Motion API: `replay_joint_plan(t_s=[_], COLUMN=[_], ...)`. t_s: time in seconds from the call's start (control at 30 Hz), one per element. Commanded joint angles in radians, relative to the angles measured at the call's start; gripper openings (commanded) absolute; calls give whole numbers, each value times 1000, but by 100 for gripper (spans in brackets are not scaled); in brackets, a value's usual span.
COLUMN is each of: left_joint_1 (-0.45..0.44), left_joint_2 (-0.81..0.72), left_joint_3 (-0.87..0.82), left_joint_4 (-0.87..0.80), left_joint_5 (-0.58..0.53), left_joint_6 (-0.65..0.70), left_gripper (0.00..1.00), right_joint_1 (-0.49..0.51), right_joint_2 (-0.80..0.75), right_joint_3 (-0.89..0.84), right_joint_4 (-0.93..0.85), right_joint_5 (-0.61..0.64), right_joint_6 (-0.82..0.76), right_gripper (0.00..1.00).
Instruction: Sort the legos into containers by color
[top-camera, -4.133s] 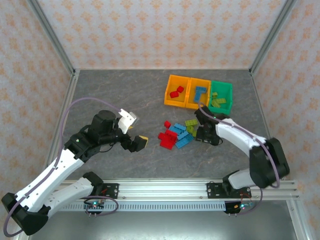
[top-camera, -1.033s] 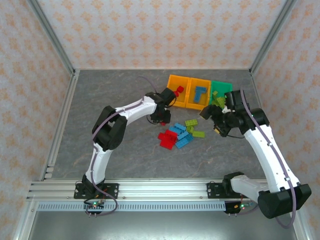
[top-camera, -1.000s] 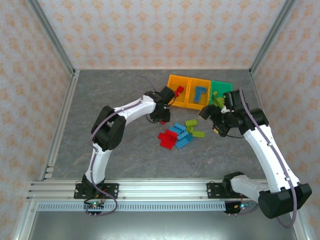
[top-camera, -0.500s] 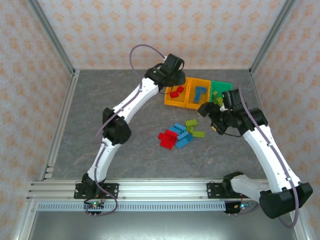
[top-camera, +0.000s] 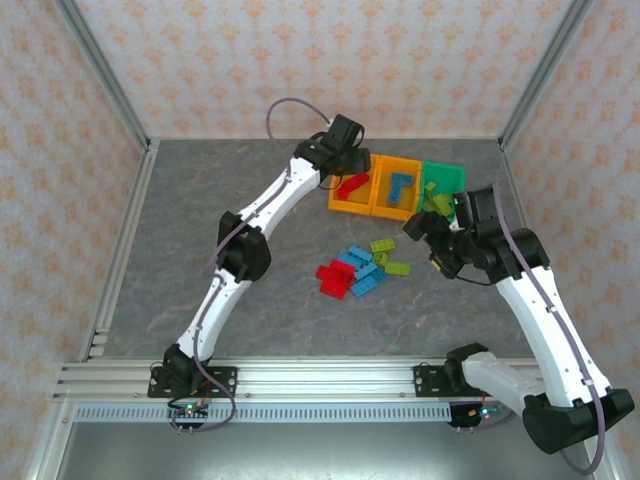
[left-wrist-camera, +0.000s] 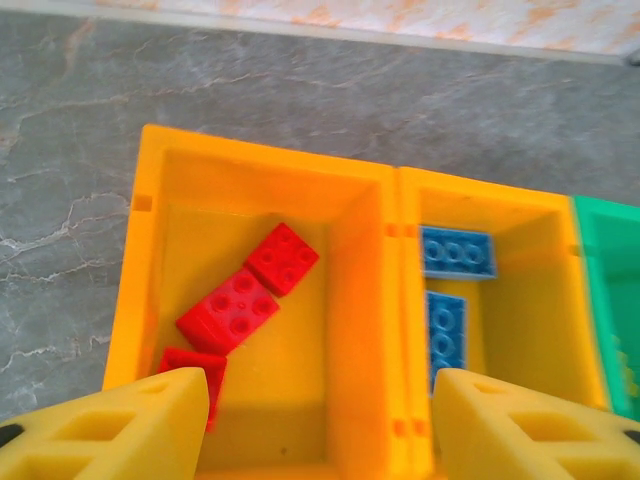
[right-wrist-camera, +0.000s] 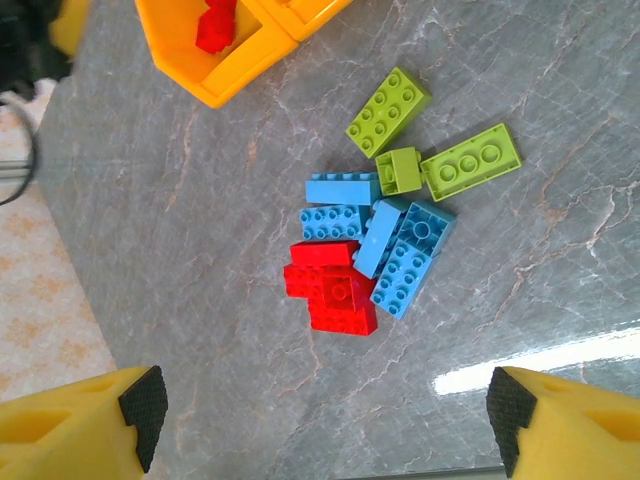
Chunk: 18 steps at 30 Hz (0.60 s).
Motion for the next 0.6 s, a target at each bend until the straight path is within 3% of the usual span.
replay_joint_plan(t_s=[0.0, 0.13, 0.37, 0.57], left_joint_1=[-9, -10, -10, -11], left_joint_2=[-253, -587, -1156, -1553], left_joint_3=[-113, -505, -1012, -1374], left_joint_4=[-38, 83, 87, 53], left_joint_5=[47, 42, 11, 85], left_joint_6=[96, 141, 260, 403], left_gripper=[62, 63, 67, 82], right_joint_1=[43, 169, 377, 403], right_joint_2=[29, 139, 436, 668], right_joint_3=[7, 38, 150, 222], right_joint_4=[-30, -24, -25, 4], right_joint_5=[86, 160, 334, 425], right_joint_6=[-15, -72, -320, -503], right_gripper=[85, 85, 82, 84])
